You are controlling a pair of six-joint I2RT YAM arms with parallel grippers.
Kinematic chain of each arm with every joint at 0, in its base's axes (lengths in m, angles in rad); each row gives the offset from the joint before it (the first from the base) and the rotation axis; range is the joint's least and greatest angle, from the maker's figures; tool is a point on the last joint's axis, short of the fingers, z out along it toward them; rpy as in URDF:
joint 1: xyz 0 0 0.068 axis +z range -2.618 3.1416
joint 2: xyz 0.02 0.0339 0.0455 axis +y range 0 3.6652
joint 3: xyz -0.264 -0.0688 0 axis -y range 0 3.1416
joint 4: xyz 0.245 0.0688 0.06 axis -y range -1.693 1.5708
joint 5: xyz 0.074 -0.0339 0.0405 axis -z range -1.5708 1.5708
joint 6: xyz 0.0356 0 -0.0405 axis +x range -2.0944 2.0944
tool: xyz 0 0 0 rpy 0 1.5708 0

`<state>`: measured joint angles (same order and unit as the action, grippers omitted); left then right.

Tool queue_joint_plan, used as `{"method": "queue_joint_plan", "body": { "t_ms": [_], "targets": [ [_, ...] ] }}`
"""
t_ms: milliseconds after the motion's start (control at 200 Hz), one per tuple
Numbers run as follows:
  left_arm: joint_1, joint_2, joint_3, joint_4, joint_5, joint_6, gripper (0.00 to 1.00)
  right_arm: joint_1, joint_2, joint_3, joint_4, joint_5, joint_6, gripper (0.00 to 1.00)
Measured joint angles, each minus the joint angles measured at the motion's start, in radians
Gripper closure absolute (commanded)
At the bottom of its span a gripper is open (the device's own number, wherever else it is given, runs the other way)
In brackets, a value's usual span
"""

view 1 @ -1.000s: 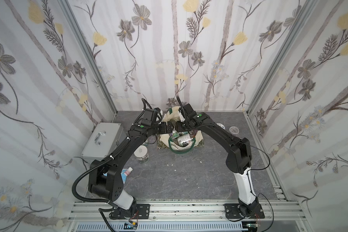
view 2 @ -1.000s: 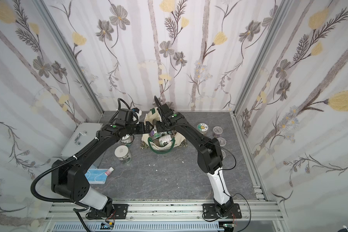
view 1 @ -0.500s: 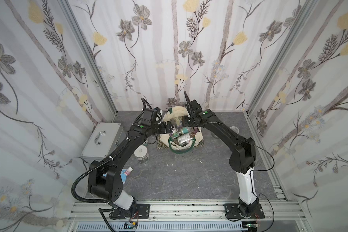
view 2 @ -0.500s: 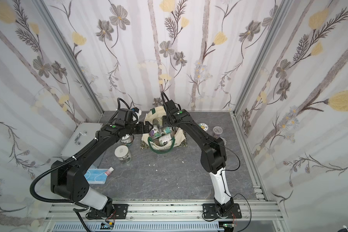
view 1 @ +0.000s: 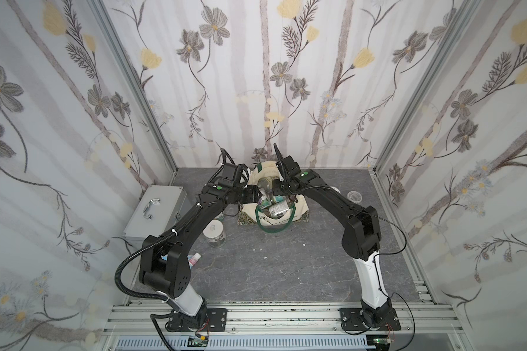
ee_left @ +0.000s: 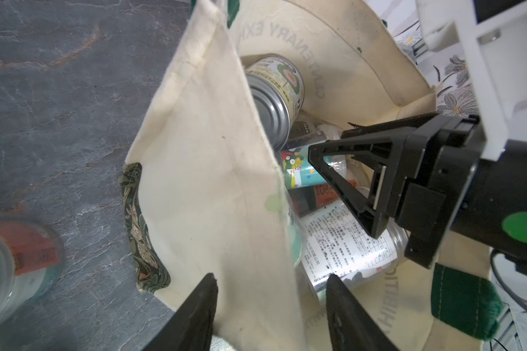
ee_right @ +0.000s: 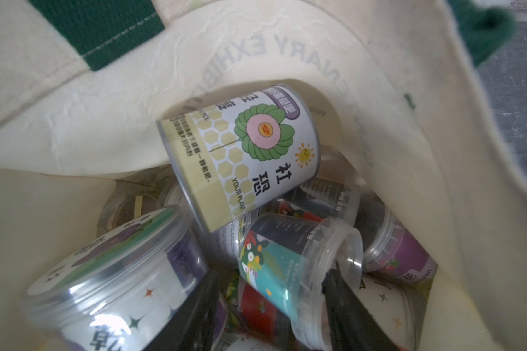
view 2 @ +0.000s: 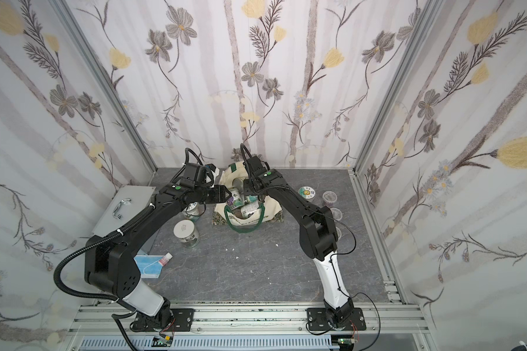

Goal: Take out the seed jars from the canvas bag
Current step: Adjust the seed jar in the canvas bag.

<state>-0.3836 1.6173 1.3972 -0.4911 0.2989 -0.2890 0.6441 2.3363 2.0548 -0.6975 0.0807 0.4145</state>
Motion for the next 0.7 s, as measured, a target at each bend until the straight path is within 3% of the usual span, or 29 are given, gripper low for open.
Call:
{"method": "queue_joint_plan", "body": {
  "t_ms": [200, 500, 699],
  "targets": [
    [-0.035, -0.008, 0.001, -0.016, -0.027, 0.021, 0.42, 0.044, -0.046, -0.052, 0.004, -0.079, -0.015, 0.44],
    [-0.172, -0.014, 0.013, -0.102, -0.178, 0.077, 0.48, 0.072, -0.182, -0.318, 0.079, -0.123, 0.012, 0.44],
    [-0.191, -0.058, -0.048, -0.093, -0.2, 0.043, 0.49, 0.084, -0.257, -0.476, 0.213, -0.159, 0.031, 0.43]
  ]
}}
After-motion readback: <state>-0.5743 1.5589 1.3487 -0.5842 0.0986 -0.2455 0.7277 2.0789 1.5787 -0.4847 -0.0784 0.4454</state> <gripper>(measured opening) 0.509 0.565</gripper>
